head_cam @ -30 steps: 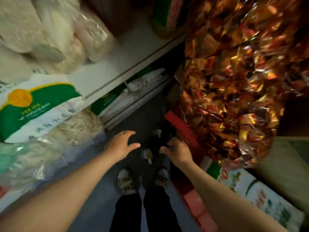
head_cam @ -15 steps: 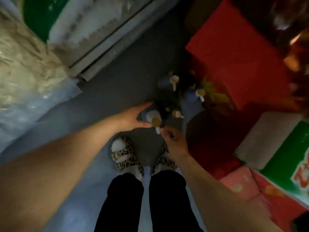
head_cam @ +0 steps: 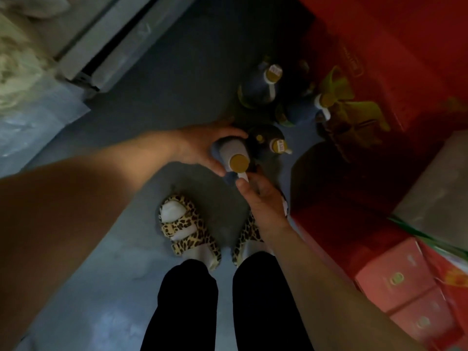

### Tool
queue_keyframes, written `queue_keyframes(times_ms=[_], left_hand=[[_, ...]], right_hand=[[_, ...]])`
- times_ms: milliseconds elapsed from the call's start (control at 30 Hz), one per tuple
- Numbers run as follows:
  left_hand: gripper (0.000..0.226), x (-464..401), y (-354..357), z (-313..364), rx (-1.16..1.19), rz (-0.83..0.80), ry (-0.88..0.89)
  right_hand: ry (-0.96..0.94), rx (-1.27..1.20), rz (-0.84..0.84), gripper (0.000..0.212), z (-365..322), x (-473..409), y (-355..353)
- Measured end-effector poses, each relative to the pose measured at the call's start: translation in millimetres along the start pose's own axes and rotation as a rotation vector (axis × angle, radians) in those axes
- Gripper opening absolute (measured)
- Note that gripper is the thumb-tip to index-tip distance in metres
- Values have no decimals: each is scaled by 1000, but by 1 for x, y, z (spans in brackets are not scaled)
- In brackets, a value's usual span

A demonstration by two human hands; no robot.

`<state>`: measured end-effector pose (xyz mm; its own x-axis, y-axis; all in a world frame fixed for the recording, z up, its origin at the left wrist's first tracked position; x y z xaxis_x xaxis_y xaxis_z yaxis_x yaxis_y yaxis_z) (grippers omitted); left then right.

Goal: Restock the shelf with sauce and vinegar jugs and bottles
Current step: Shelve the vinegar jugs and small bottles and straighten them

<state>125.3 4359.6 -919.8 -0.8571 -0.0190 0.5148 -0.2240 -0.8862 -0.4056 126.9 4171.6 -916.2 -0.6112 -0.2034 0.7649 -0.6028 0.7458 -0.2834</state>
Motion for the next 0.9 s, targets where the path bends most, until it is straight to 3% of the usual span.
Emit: queue_keyframes(times_ms=[100,233,367,533,800,900], left_hand=[[83,-2,-2,-5,2,91,-29],[89,24,5,-23,7,149,-154],[109,47,12,-36,27,251,-220],[111,46,17,-44,44,229,-238],[105,35,8,-40,59,227,-248],[97,31,3,-43,91,258,-327]], right_hand=[[47,11,23,21,3,-5,1],[41,47,-6,26,1,-11,2],[-9,92,-72,21,-3,-14,9],[-34,77,-135,39,-2,-16,12],[-75,1,-13,25,-4,-27,9],[-127,33,2,20,-30,-35,11]])
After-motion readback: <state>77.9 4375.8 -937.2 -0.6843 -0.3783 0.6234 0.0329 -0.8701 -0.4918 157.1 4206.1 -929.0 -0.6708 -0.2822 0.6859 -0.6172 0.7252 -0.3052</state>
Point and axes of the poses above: each hand's wrist, its own x-axis away from the middle knuckle, its own y-axis out of the palm, z = x × y, the point moved 8 cm from there along -x, towards the middle knuckle, and after that the axes turned 12 degrees about z, right-handed, at the moved point
